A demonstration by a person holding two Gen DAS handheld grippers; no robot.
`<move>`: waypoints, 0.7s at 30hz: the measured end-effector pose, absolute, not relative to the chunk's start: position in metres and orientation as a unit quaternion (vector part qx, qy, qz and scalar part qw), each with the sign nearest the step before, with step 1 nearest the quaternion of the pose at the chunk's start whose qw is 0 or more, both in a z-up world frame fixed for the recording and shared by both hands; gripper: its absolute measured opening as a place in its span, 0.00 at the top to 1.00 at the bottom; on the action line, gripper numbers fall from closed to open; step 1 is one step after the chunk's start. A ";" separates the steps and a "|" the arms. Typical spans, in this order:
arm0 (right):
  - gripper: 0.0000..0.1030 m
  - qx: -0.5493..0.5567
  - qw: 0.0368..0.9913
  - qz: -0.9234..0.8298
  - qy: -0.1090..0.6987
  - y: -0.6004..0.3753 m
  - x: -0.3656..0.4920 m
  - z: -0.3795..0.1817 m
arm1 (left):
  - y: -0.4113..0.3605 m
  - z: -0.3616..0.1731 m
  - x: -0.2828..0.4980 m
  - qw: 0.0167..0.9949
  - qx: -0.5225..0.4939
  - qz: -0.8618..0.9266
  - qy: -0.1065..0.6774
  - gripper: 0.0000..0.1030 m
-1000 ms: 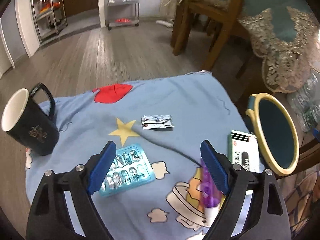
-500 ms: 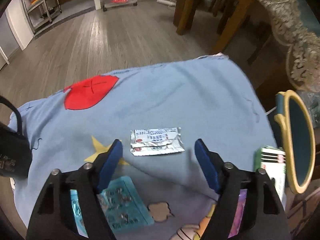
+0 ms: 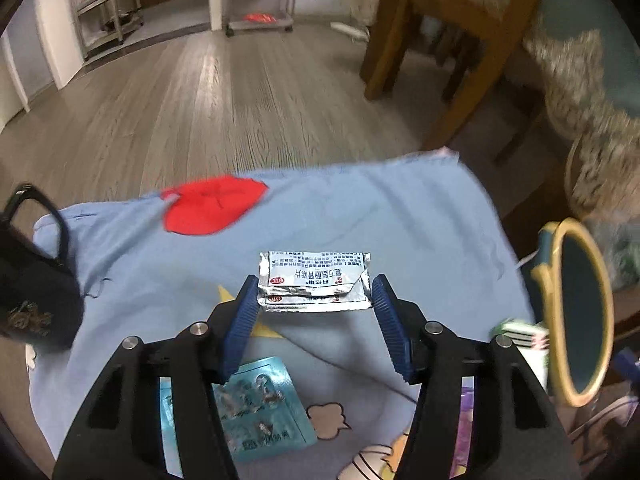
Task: Collect trash
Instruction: 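Grasp the silver blister pack with the left gripper while the right approaches the COLTALIN box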
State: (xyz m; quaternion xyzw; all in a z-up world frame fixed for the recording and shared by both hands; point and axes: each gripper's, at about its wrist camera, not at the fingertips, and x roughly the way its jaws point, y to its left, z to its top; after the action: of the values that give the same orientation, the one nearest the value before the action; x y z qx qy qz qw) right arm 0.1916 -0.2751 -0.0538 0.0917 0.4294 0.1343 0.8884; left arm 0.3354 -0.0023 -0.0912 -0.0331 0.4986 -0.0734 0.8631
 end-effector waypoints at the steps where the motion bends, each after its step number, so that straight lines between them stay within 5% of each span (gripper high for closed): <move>1: 0.06 0.093 0.886 0.138 0.433 -0.273 0.192 -0.056 | 0.001 -0.085 0.332 0.866 -0.041 -0.074 0.492 0.45; 21: 0.06 0.281 0.777 0.133 0.548 -0.253 0.214 -0.123 | 0.012 -0.027 0.226 0.896 -0.084 -0.111 0.421 0.45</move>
State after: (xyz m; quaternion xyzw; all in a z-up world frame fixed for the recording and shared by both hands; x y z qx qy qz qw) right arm 0.2137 -0.2534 -0.1234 0.2808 0.5477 0.1329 0.7769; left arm 0.2263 0.0122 -0.0270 -0.0843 0.4210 -0.1108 0.8963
